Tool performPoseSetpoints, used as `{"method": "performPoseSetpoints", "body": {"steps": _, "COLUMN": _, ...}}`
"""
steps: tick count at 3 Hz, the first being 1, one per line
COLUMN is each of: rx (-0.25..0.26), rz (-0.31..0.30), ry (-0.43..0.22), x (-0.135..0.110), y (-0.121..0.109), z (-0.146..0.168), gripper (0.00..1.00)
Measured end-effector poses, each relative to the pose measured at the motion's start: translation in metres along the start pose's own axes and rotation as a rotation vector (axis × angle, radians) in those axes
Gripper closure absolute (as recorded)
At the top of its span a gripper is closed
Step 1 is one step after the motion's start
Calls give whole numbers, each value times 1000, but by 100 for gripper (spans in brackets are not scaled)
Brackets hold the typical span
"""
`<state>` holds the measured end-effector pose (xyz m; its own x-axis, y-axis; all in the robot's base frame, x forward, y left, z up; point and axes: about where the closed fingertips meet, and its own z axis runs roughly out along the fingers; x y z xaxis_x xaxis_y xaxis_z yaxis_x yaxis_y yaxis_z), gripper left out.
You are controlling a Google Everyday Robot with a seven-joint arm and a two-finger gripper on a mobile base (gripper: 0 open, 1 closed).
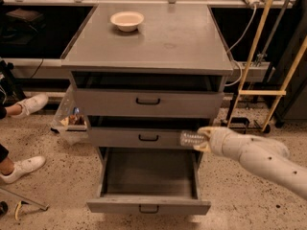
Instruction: Pick water bottle from bottom drawer and place on counter
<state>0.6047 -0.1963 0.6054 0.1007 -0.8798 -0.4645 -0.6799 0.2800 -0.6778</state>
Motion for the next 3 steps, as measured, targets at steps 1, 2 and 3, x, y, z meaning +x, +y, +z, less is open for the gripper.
{"method": "performPoseSetpoints", "body": {"steps": 1, "rx": 66, "rz": 32, "ry": 29, "x": -21, "y": -48, "z": -30, "gripper": 100}}
{"method": "performPoseSetpoints", "body": {"steps": 2, "rx": 67, "rz": 33, "ry": 29, "x": -22, "y": -49, "z": -31, "gripper": 100}}
{"method": "performPoseSetpoints", "body": {"steps": 3, "rx": 100, "rz": -6, "ry": 21, "x": -40, "y": -69, "z": -45, "gripper": 100}}
